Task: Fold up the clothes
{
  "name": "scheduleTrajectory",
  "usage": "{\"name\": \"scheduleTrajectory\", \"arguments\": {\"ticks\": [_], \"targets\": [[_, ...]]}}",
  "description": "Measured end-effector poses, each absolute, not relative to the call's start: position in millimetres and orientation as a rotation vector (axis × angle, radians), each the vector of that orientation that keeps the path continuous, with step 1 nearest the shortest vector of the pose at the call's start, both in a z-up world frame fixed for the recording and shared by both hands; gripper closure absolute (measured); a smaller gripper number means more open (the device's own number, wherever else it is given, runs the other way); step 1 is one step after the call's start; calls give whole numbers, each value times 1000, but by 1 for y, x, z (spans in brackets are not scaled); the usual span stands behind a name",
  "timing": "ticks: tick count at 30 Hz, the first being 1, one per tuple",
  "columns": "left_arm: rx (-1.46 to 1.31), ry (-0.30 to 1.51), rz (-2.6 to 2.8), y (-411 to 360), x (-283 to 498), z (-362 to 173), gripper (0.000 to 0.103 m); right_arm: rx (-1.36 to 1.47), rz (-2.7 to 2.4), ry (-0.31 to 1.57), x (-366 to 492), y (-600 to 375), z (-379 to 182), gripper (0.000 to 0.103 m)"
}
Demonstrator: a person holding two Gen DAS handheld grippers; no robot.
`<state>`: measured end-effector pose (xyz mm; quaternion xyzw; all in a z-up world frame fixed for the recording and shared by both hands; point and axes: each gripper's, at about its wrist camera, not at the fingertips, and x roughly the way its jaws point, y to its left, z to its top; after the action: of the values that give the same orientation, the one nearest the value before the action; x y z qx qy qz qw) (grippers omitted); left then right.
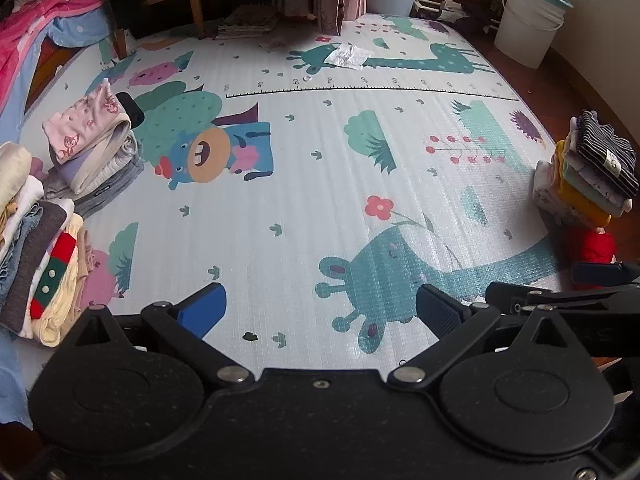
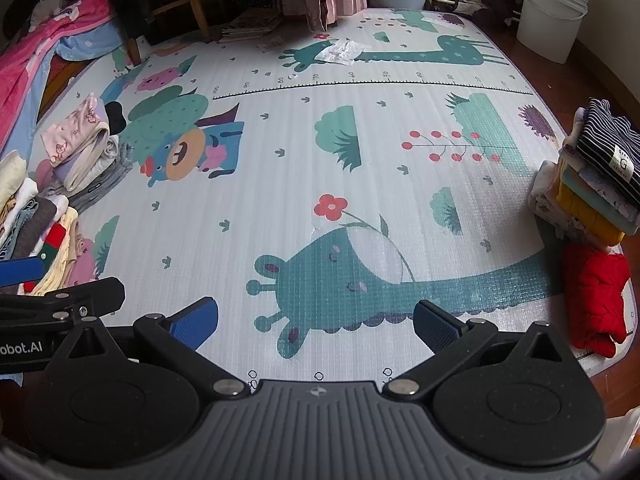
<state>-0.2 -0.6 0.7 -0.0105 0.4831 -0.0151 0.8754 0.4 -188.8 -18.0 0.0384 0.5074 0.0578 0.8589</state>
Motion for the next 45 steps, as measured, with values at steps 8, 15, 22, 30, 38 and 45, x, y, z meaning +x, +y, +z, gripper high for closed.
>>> {"name": "scheduleTrajectory", "arguments": {"ticks": [8,15,22,30,38,45], "targets": [[15,990,-19,-7,0,5,1,92,122,1072,-1,-190,-19,0],[-9,1013,-40,-3,1,-1,1,75,113,1079,0,-187,-20,0],[-10,1007,-46,-4,2,1,1,85,112,1084,1,-191,-20,0],[-43,1031,-54,0,3,-2,1,72,115,1079,0,-189,-19,0],[-39,1026,-68,-2,2,-1,1,73,117,1089,0,-189,-21,0],[-42,1030,-70,0,2,-3,1,69,116,1092,1,-188,-21,0]]}}
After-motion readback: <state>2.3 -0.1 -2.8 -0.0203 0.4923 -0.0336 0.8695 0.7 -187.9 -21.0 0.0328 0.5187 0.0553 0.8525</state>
